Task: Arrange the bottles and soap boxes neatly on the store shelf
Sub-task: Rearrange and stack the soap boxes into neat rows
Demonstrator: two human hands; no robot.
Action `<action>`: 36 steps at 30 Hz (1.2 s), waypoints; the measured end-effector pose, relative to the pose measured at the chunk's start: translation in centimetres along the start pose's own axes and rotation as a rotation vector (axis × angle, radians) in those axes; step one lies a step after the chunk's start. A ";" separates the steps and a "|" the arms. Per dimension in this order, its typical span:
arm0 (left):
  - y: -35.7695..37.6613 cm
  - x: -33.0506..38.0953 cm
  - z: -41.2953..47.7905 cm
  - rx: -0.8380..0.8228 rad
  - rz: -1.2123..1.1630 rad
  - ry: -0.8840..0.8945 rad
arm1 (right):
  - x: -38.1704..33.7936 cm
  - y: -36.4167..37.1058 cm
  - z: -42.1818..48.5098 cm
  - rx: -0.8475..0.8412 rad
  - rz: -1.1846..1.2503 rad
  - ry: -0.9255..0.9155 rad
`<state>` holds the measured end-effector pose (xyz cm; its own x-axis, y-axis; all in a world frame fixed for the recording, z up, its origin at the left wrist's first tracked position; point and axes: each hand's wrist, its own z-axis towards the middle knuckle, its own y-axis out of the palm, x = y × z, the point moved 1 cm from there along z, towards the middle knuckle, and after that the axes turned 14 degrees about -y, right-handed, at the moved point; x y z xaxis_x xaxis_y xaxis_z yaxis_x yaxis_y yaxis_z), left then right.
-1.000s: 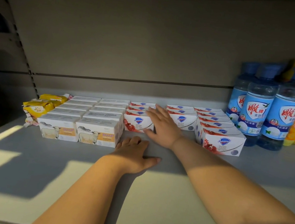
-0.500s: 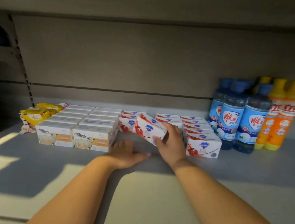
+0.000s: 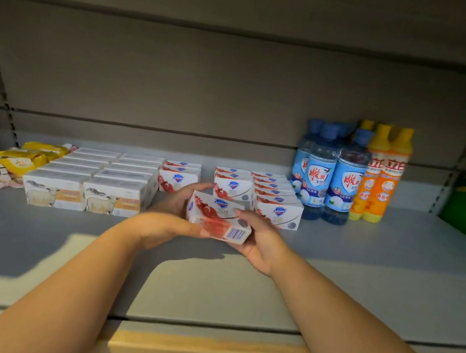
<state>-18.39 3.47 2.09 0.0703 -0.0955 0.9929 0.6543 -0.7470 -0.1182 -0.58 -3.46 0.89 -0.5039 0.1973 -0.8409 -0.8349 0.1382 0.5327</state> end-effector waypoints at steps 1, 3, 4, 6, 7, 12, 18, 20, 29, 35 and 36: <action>0.1 0.1 0.1 0.051 0.028 0.018 | 0.0 -0.1 0.1 0.009 0.001 -0.002; 0.2 0.2 0.3 0.124 0.034 0.052 | 0.1 -0.1 0.2 0.002 -0.001 -0.024; 0.2 0.2 0.3 0.148 0.034 0.065 | -0.1 -0.1 0.2 -0.007 -0.002 -0.040; 0.2 0.1 0.4 0.178 0.027 0.090 | -0.3 -0.3 0.2 -0.044 -0.016 -0.086; 0.1 0.0 0.5 0.186 0.015 0.099 | -0.4 -0.4 0.0 -0.079 -0.042 -0.114; 0.4 0.0 1.0 0.224 -0.206 -0.042 | 0.4 -1.0 -0.3 -0.156 -0.602 -0.456; 1.1 0.1 1.5 0.196 -0.276 -0.182 | 0.4 -0.6 0.3 -0.141 -0.623 -0.473; 1.3 -0.1 1.5 0.185 -0.200 -0.108 | -0.2 -0.8 0.4 -0.106 -0.497 -0.380; 1.9 1.3 0.0 0.477 0.651 0.396 | -1.0 -0.7 0.3 -0.081 -0.209 0.139; 2.7 1.5 -0.2 0.595 0.567 0.340 | -0.8 -0.7 0.3 -0.173 -0.181 0.163; 2.7 1.4 -0.1 0.595 0.509 0.303 | -0.7 -0.5 0.2 -0.191 -0.184 0.145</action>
<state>-16.63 1.22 3.11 0.3146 -0.5628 0.7644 0.8914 -0.1016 -0.4417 0.24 -3.44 1.18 -0.3552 0.0433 -0.9338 -0.9347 -0.0291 0.3542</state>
